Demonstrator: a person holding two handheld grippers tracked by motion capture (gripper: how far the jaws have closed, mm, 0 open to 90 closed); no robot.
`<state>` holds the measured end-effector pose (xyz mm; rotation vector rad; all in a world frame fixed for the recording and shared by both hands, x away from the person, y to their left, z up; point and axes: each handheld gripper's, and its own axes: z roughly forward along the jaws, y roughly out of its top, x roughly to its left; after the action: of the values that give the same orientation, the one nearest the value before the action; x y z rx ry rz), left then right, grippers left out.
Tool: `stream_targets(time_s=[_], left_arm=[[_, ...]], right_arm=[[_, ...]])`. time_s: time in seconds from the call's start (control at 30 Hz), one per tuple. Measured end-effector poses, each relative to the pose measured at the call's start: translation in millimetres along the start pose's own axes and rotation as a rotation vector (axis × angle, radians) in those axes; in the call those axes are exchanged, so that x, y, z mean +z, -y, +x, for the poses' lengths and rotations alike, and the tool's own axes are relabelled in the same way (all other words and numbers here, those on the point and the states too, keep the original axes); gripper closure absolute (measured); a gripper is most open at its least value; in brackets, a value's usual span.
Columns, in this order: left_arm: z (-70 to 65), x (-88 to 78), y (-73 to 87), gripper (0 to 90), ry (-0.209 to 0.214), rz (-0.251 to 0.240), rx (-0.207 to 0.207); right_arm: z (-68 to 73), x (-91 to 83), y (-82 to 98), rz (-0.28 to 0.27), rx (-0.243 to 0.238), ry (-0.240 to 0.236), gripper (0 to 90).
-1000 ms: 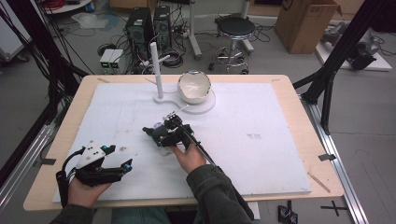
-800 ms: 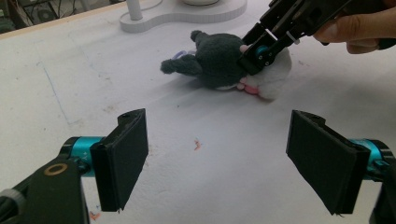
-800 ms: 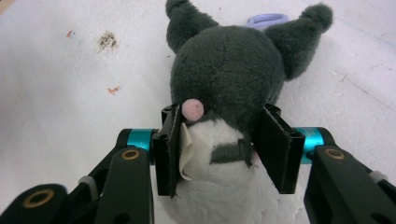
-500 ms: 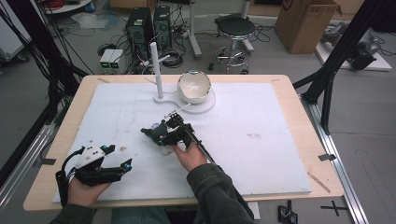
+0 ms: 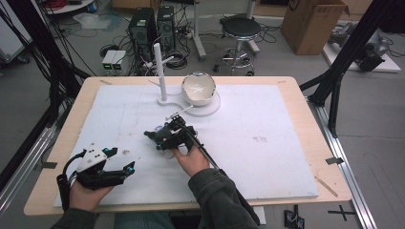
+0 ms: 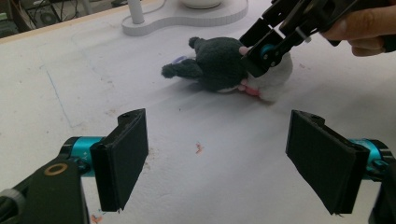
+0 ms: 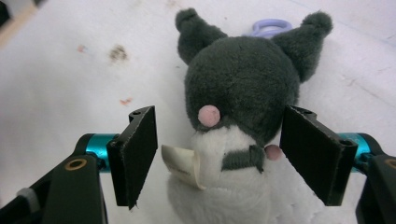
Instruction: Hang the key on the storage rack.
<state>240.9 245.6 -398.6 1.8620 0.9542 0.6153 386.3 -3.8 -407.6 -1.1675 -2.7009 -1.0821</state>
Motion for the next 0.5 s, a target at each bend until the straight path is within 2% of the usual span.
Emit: stream_targets(time_s=[0.1, 0.17, 0.2, 0.4, 0.5], left_arm=[[0.0, -0.3, 0.1, 21.5, 0.0, 0.003, 0.003], [0.0, -0.7, 0.2, 21.5, -0.003, -0.002, -0.001], [0.3, -1.0, 0.4, 21.5, -0.004, 0.0, -0.001], [0.7, -1.3, 0.8, 21.5, -0.004, 0.0, -0.001], [1.0, -1.7, 1.0, 21.5, -0.005, -0.001, -0.001]], right_arm=[[3.2, 7.9, 0.9, 0.05, -0.037, 0.059, 32.0], [6.1, 12.2, 2.1, 0.075, -0.07, 0.094, 39.2], [8.5, 11.9, 2.0, 0.073, -0.101, 0.112, 47.3], [9.0, 9.4, 1.8, 0.073, -0.139, 0.13, 52.2], [10.0, 8.5, 2.1, 0.073, -0.187, 0.146, 53.0]])
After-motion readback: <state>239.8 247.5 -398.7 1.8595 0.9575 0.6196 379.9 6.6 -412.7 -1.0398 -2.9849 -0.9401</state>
